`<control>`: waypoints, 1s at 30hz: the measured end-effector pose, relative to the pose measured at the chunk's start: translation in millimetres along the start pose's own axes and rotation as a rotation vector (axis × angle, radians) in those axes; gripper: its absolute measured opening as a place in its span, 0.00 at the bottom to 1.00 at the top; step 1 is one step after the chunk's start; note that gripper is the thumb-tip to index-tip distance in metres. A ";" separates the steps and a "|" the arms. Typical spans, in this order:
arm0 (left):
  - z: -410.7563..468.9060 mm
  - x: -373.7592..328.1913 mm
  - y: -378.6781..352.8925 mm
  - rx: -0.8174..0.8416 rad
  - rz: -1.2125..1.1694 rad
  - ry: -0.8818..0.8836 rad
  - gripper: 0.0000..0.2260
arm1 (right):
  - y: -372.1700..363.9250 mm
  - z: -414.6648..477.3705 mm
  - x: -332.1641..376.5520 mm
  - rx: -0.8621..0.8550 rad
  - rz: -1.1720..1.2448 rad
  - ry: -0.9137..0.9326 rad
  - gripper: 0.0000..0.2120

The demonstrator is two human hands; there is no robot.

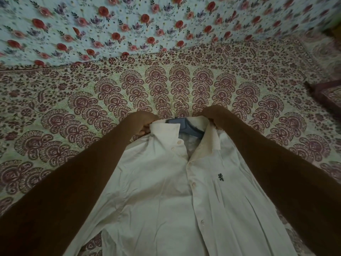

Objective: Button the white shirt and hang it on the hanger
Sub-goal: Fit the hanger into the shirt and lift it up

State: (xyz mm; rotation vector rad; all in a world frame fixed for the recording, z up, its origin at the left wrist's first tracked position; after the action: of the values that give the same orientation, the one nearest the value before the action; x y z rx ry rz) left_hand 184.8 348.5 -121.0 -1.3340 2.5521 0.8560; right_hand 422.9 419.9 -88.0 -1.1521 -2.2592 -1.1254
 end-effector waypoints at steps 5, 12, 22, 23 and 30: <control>-8.9 -18.2 9.5 -0.364 0.424 -0.286 0.11 | 1.3 -14.9 0.5 -0.141 -0.172 0.237 0.19; -48.7 -13.8 12.6 -0.530 0.547 -0.181 0.14 | -9.6 -64.1 7.3 -0.385 -0.519 0.495 0.12; -45.8 6.8 -24.7 0.026 -0.946 -0.071 0.06 | 5.3 -58.1 -9.5 -0.412 -0.131 0.326 0.07; -44.3 9.4 -31.9 0.039 -0.911 -0.066 0.07 | 8.7 -56.8 -9.6 -0.402 -0.097 0.318 0.08; -47.2 19.1 -32.0 -0.267 -0.229 -0.159 0.30 | -9.5 -62.8 0.2 -0.143 -0.191 0.489 0.21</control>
State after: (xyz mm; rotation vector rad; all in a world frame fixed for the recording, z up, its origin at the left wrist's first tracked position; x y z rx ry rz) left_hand 205.1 295.0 -102.4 -1.5238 2.1718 1.2314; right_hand 413.1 367.3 -53.9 -0.6215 -1.9549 -1.4745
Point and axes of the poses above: each hand's wrist, its own z-axis towards the middle knuckle, its own y-axis out of the back of the hand, x = y × z, the point moved 9 cm from there along z, towards the middle knuckle, and after that the axes turned 15 degrees about z, right-handed, at the moved point
